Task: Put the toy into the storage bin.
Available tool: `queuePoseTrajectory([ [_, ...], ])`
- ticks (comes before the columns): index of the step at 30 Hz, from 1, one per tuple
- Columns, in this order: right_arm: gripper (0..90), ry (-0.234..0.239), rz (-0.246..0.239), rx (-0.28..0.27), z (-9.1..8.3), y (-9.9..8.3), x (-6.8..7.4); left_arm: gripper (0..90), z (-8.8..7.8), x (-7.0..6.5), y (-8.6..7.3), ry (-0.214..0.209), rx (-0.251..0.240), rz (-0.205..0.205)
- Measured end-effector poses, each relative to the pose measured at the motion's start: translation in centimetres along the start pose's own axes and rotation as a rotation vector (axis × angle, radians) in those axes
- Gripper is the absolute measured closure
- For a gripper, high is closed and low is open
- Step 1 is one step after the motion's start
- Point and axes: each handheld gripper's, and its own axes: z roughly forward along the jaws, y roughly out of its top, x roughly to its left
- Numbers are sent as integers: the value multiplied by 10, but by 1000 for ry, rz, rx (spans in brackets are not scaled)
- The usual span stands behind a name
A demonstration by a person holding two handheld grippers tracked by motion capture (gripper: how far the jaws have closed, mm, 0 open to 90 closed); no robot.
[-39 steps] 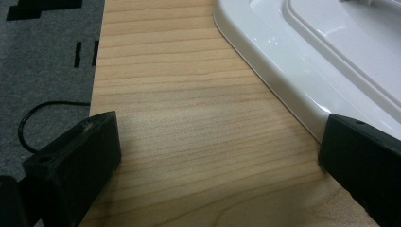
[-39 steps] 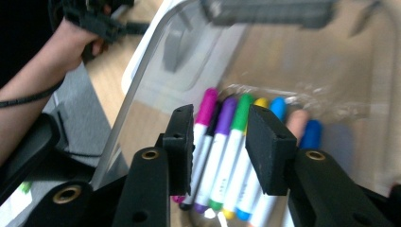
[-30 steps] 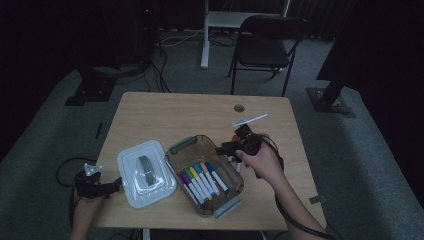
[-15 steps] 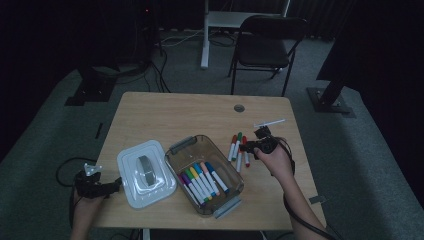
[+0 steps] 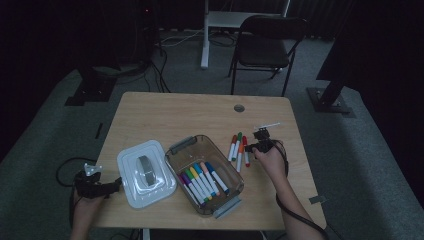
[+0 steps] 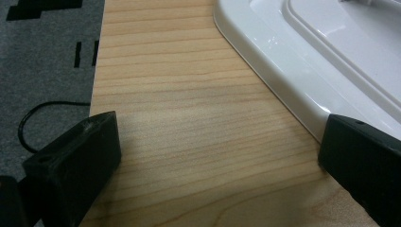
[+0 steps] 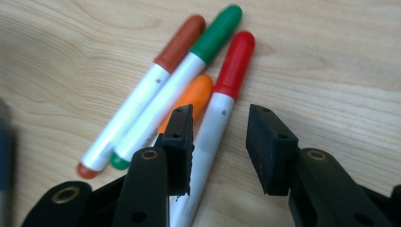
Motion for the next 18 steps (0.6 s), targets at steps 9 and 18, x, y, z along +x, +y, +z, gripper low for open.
queuePoseTrajectory([
  [9, 672, -42, 41, 27, 11, -2, -8, 7, 0, 0, 0, 0, 0, 0],
  [18, 768, -93, 77, 37, 5, -5, -21, 7, 0, 0, 0, 0, 0, 0],
])
